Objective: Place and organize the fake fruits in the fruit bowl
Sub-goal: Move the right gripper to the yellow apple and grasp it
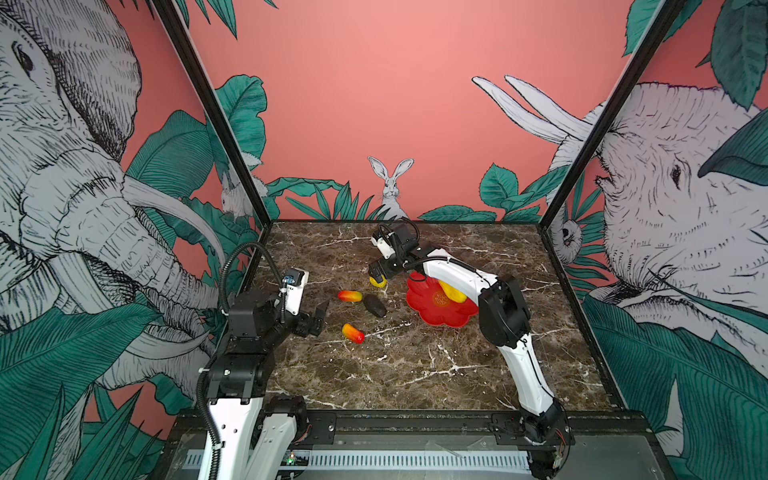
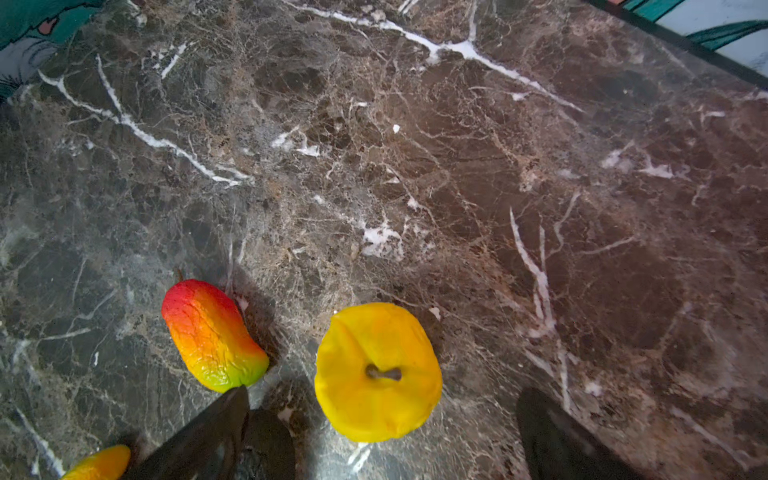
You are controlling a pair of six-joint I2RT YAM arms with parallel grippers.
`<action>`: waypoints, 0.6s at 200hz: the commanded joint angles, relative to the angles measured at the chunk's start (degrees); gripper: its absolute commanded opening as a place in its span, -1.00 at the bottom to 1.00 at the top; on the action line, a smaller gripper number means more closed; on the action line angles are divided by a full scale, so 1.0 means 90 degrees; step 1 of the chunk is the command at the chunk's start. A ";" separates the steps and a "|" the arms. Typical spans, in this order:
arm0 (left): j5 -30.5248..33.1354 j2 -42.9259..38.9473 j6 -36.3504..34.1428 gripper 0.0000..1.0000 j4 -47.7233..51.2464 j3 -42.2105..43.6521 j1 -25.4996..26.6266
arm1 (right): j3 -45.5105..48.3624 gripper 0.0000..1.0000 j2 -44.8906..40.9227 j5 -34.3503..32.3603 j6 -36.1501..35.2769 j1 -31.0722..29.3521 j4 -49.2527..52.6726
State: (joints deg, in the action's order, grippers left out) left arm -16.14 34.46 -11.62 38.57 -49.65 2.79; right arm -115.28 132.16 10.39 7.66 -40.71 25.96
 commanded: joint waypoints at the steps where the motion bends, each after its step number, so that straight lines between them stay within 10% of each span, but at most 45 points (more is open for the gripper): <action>1: -0.0134 -0.0046 0.0021 0.99 -0.0115 0.0090 -0.0036 | -0.0296 0.98 0.0338 0.0119 0.0373 0.0002 -0.0167; 57: -0.0160 -0.0043 0.0024 0.99 -0.0125 0.0087 -0.0036 | -0.0555 0.92 0.0778 0.0077 0.0602 -0.0003 -0.0255; 120: -0.0169 -0.0054 0.0021 0.99 -0.0118 0.0092 -0.0041 | -0.0533 0.23 0.0694 -0.0051 0.0655 0.0000 -0.0242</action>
State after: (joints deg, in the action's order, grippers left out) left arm -16.95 34.41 -11.60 38.54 -49.63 2.79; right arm -118.72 139.24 10.81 13.13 -40.71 24.49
